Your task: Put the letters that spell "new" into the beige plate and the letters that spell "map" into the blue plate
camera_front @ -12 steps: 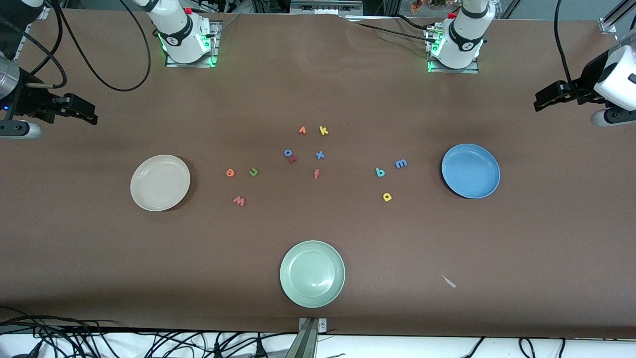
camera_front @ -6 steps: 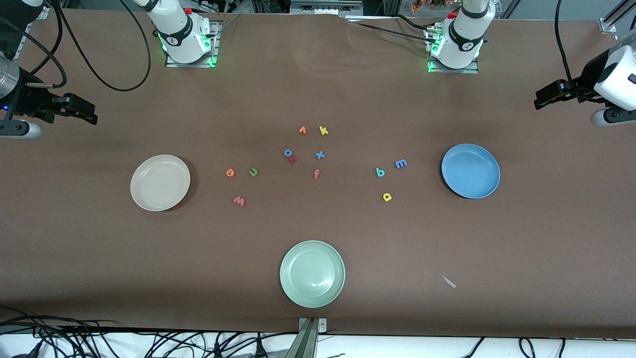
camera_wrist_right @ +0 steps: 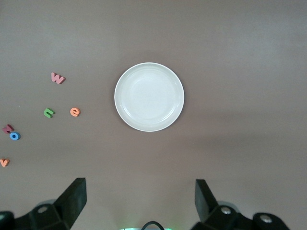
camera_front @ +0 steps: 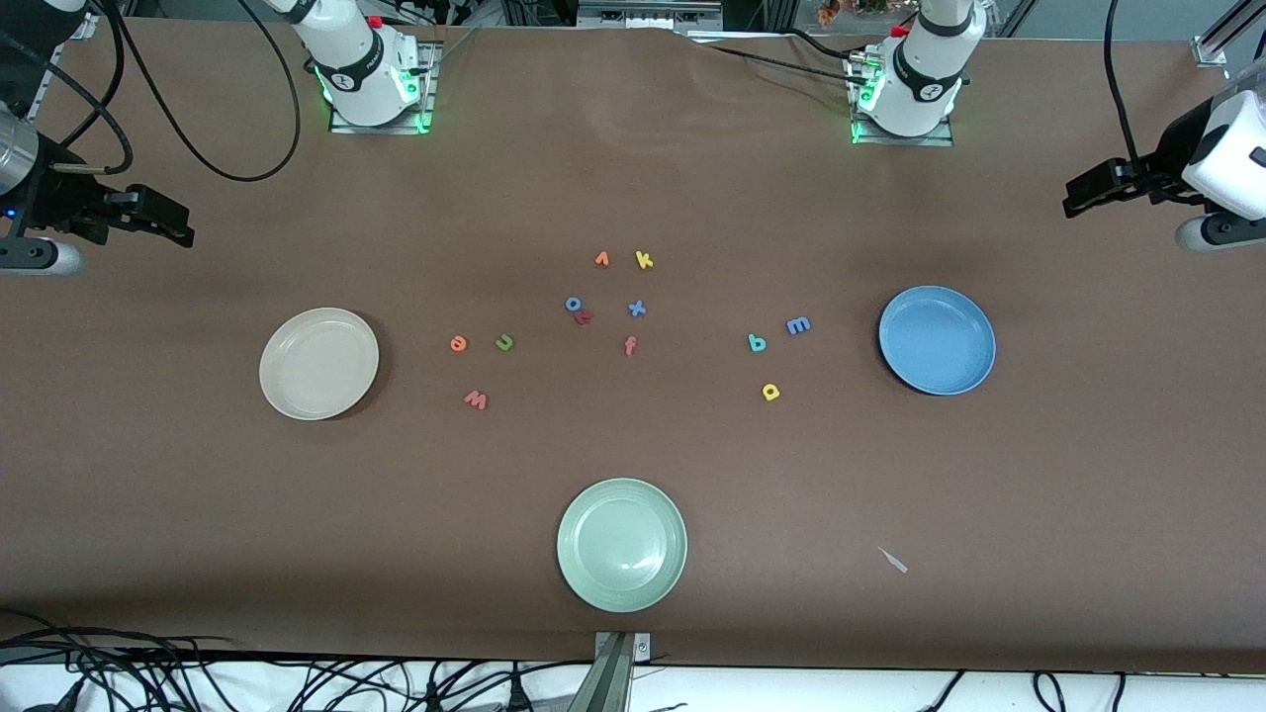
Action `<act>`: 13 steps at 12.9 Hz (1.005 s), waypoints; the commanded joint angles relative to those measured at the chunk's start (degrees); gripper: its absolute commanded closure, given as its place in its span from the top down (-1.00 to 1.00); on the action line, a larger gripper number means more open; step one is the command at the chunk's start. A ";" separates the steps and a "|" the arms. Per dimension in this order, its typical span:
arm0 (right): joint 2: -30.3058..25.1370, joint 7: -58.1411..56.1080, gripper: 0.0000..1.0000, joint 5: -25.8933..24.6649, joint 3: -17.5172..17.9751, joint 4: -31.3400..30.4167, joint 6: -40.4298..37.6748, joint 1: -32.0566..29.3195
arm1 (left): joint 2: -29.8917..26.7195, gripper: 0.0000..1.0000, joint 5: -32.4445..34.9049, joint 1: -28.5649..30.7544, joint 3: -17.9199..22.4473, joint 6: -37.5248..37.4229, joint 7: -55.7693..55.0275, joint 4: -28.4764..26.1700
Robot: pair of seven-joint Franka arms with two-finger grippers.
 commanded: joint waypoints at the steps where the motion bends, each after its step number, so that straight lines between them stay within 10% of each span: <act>1: -1.00 0.14 1.00 0.74 0.21 -0.10 -0.64 -0.13 | 0.73 1.00 -1.13 0.12 -0.15 -1.29 -0.09 1.62; 13: -1.00 0.23 1.00 0.74 0.12 -0.10 -0.64 -0.13 | 0.73 1.00 -0.69 -0.06 -0.15 3.81 0.62 1.62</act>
